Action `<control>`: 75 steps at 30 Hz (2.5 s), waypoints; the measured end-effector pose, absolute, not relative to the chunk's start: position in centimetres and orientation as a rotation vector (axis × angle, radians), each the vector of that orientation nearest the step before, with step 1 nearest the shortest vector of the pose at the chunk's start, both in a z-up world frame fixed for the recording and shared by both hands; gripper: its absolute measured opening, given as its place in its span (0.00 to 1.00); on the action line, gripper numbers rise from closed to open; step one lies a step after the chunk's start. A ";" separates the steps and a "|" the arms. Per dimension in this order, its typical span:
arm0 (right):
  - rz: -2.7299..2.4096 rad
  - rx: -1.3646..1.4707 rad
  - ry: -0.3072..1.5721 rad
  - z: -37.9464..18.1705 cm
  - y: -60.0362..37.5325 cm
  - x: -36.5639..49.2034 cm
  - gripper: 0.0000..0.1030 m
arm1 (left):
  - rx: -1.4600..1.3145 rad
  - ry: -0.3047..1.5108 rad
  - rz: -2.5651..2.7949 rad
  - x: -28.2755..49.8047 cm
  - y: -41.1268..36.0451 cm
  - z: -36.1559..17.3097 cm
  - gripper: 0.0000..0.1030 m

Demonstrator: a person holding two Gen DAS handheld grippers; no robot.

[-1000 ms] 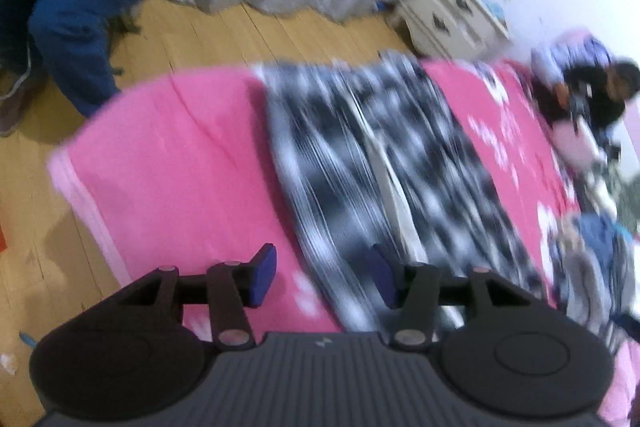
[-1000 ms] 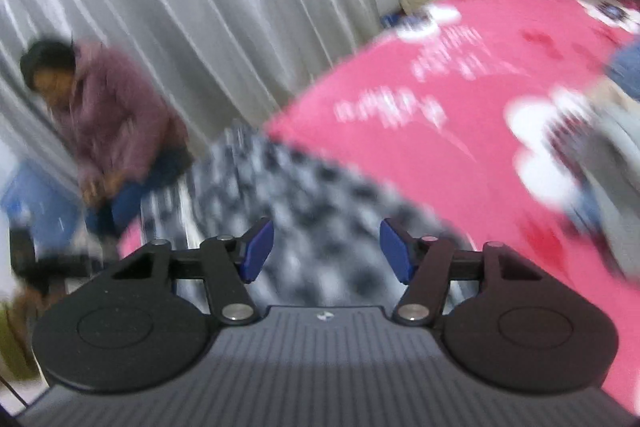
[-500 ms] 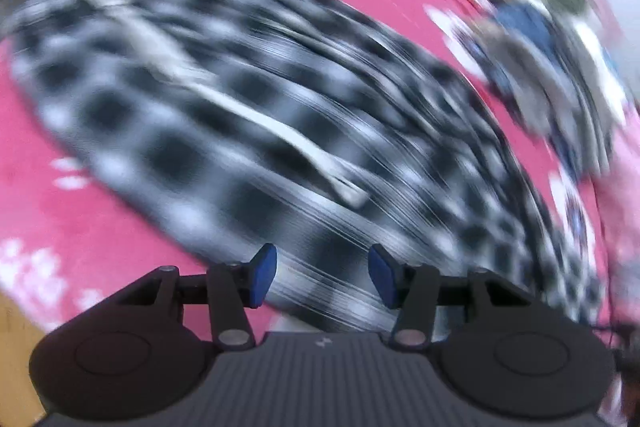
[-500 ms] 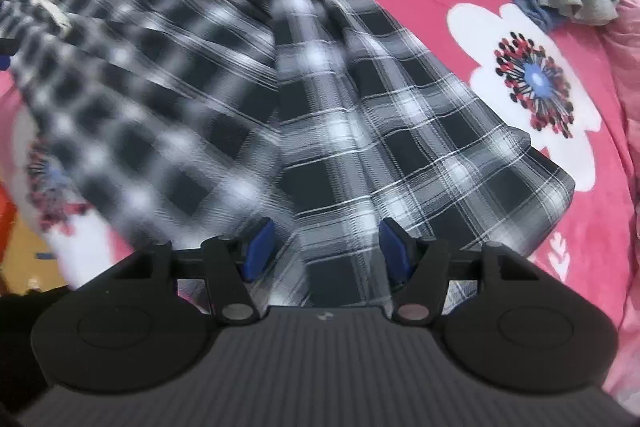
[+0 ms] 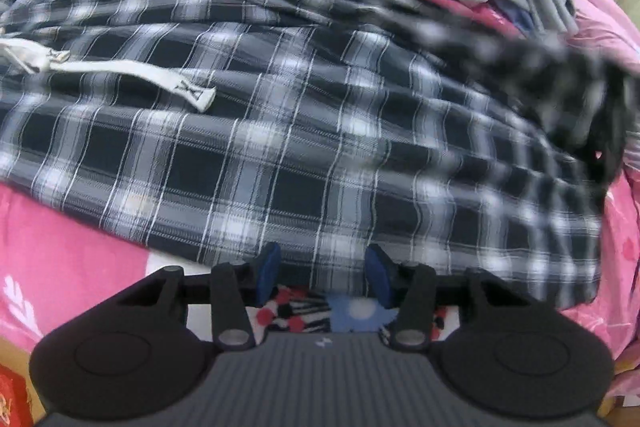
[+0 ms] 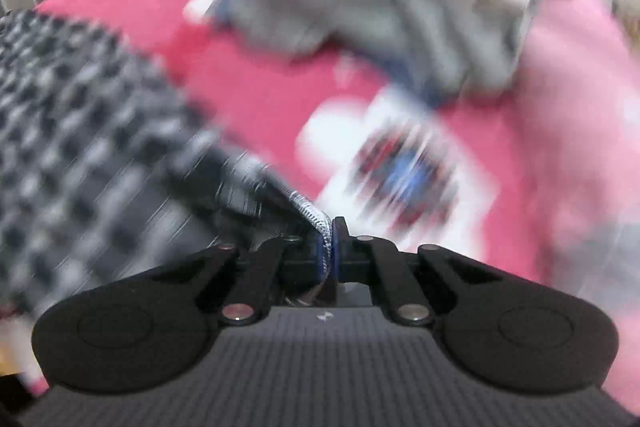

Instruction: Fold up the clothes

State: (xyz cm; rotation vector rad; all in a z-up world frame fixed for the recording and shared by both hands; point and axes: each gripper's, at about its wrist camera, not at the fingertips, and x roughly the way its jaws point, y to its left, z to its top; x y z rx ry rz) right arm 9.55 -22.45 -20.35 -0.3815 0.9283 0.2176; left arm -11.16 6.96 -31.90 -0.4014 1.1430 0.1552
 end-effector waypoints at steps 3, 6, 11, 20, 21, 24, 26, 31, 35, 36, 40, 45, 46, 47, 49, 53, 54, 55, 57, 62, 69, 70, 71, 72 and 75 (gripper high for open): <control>0.189 -0.308 0.927 -20.3 -24.3 10.5 0.03 | -0.395 1.154 0.173 -11.5 6.9 -32.0 0.45; 0.161 -0.235 0.926 -20.2 -26.2 11.4 0.35 | -0.387 1.170 0.190 -11.8 6.8 -32.1 0.45; 0.114 -0.113 0.921 -20.0 -29.4 12.9 0.66 | -0.367 1.174 0.206 -11.9 6.2 -31.8 0.46; 0.007 0.348 1.124 -24.9 -36.7 8.4 0.66 | -0.368 1.096 0.167 -9.7 4.9 -29.9 0.46; -0.010 0.416 1.152 -26.4 -37.3 6.6 0.66 | -0.367 1.090 0.145 -9.2 4.5 -29.8 0.46; -0.031 0.611 1.221 -30.6 -38.2 2.0 0.66 | -0.361 1.086 0.067 -7.8 2.3 -29.6 0.46; -0.008 0.695 1.230 -32.4 -37.6 0.3 0.60 | -0.363 1.086 0.007 -6.1 1.2 -29.2 0.46; 0.054 0.735 1.212 -34.4 -36.0 -0.5 0.03 | -0.360 1.101 -0.092 -4.5 -2.7 -29.0 0.46; 0.087 0.762 1.119 -31.4 -35.8 -0.9 0.02 | -0.380 1.117 -0.114 -4.8 -3.9 -30.0 0.46; 0.093 0.734 1.099 -30.7 -35.0 -0.8 0.02 | -0.389 1.125 -0.111 -4.7 -4.0 -30.4 0.45; 0.160 0.567 1.029 -28.0 -30.8 0.1 0.02 | -0.456 1.147 -0.068 -4.8 -2.6 -31.2 0.43; 0.350 0.277 0.993 -27.4 -19.6 3.2 0.02 | -0.506 1.118 0.033 -5.6 2.1 -29.9 0.43; 0.381 0.211 0.995 -27.7 -17.3 3.6 0.03 | -0.513 1.113 0.054 -5.6 3.1 -29.6 0.43; 0.411 0.145 0.997 -28.1 -14.9 4.1 0.04 | -0.512 1.108 0.069 -5.5 4.0 -29.2 0.43; 0.463 0.054 1.022 -29.0 -11.1 3.7 0.06 | -0.504 1.098 0.086 -5.0 5.4 -28.6 0.44; 0.506 0.122 1.091 -29.4 -9.7 1.6 0.16 | -0.501 1.092 0.055 -3.5 6.4 -28.3 0.45; 0.511 0.159 1.110 -29.4 -9.9 1.0 0.18 | -0.499 1.092 0.039 -3.0 6.5 -28.3 0.45; 0.515 0.197 1.128 -29.4 -10.1 0.4 0.21 | -0.494 1.095 0.017 -2.4 6.2 -28.5 0.45; 0.435 0.289 1.141 -29.0 -13.4 -0.5 0.24 | -0.477 1.099 -0.036 -0.9 5.3 -29.1 0.45; 0.079 0.528 1.120 -29.3 -23.6 -1.5 0.41 | -0.379 1.076 -0.188 4.0 2.1 -30.0 0.47; -0.142 0.834 1.091 -33.7 -30.2 -3.2 0.48 | -0.252 1.076 -0.342 11.3 -0.6 -31.6 0.56; -0.137 0.859 1.093 -34.3 -30.2 -3.2 0.48 | -0.238 1.085 -0.360 12.1 -0.9 -31.9 0.56; -0.124 0.876 1.088 -34.8 -29.9 -3.1 0.48 | -0.224 1.093 -0.378 13.0 -1.2 -32.2 0.56; -0.112 0.893 1.084 -35.3 -29.7 -3.0 0.48 | -0.208 1.098 -0.400 13.7 -1.7 -32.4 0.56; -0.086 0.889 1.064 -35.1 -28.2 -2.8 0.49 | -0.171 1.104 -0.438 15.1 -2.7 -32.9 0.54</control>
